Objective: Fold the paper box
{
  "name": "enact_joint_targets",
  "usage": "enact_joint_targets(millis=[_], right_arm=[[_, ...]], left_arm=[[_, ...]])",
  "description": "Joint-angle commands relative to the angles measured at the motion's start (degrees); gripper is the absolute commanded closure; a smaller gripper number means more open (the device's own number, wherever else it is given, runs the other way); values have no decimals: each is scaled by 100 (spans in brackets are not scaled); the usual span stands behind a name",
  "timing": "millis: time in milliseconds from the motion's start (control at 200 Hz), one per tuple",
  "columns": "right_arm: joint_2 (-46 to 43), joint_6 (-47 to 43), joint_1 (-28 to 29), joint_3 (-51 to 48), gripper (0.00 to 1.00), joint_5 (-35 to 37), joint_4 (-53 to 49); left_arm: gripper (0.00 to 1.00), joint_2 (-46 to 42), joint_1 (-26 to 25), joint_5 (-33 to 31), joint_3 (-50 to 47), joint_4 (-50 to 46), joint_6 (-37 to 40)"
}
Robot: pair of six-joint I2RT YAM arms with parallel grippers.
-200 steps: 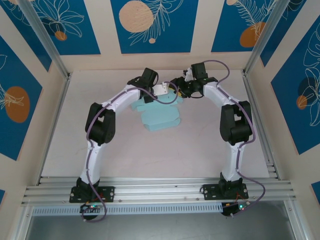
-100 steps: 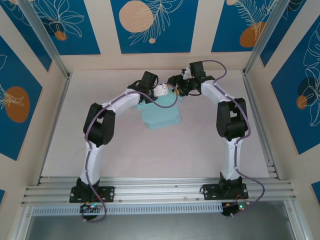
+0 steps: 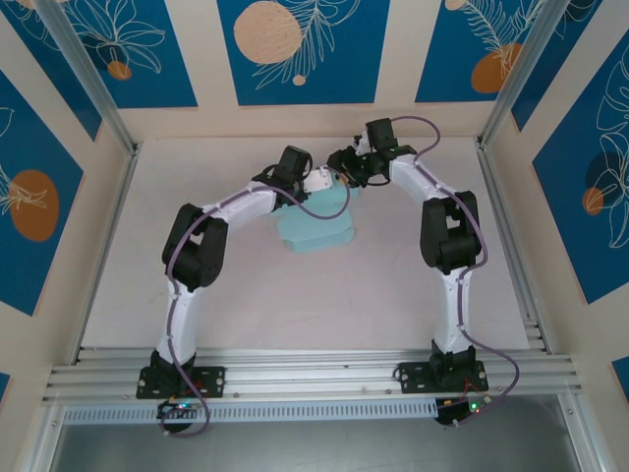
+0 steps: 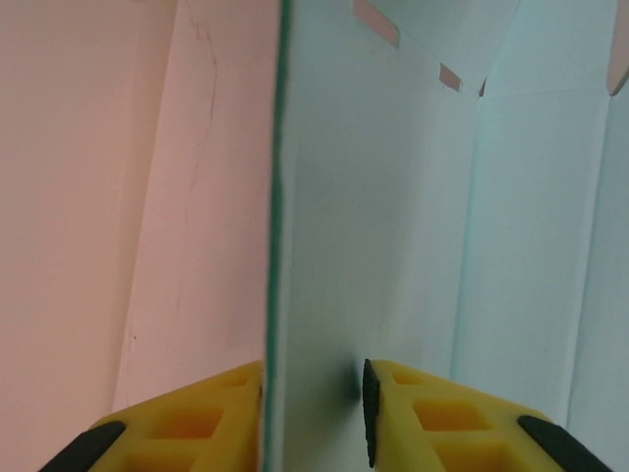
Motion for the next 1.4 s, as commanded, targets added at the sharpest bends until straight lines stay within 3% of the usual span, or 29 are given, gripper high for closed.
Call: enact_joint_targets(millis=[0,150,505,695,890,1100,1395], right_arm=[[214,-100,43,210,60,104,-326],[296,-101,50,198,69,50,-299],[246,-235,50,5,71,23,-170],[226,-283,56,-95,72,-54,-46],[145,-327,55,-265,72,-38,82],[77,-407,57,-461,72,-82,260],[-35,-469,54,-668,72,-91,398]], left_arm=[[67,-341,-53,393,-171,-33,20],[57,-379,-2,678,-29,-412,-97],[26,-704,179,2262,580,-1888,-653],[22,-746,272,2601,922,-2240,-1103],[22,-392,302,2164,1733,-2947,-1607],[25,200,337,2162,2698,-3923,-1756],[24,587,329,2407,3048,-4342,-1587]])
